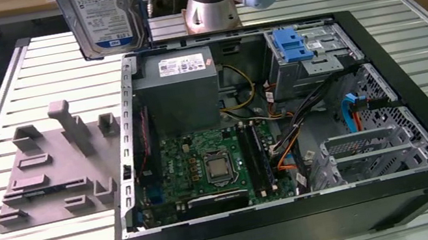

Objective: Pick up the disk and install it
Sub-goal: 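Pick up the disk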

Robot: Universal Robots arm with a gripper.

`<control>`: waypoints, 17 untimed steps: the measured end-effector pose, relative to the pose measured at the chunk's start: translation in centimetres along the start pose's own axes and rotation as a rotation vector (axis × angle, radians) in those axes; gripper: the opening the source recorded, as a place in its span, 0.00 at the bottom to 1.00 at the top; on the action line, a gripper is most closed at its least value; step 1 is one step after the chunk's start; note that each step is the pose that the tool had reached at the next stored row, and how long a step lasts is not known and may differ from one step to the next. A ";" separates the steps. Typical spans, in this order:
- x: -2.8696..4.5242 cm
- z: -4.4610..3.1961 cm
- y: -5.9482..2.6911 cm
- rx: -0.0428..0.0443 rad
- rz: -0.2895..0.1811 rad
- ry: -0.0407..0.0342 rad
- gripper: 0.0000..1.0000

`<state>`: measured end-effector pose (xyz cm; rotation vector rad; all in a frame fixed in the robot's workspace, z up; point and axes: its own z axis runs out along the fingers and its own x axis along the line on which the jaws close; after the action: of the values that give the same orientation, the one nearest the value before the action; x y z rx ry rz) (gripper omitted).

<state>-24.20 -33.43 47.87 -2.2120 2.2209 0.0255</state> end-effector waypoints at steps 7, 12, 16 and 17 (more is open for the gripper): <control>0.00 0.00 -0.43 0.0000 0.000 0.0000 0.36; 0.06 0.00 -0.64 0.0002 0.000 -0.0001 0.36; 0.55 -0.01 -0.66 0.0000 0.000 0.0000 0.36; 0.62 -0.02 -0.66 0.0000 0.000 0.0000 0.36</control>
<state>-23.54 -34.05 47.87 -2.2121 2.2208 0.0255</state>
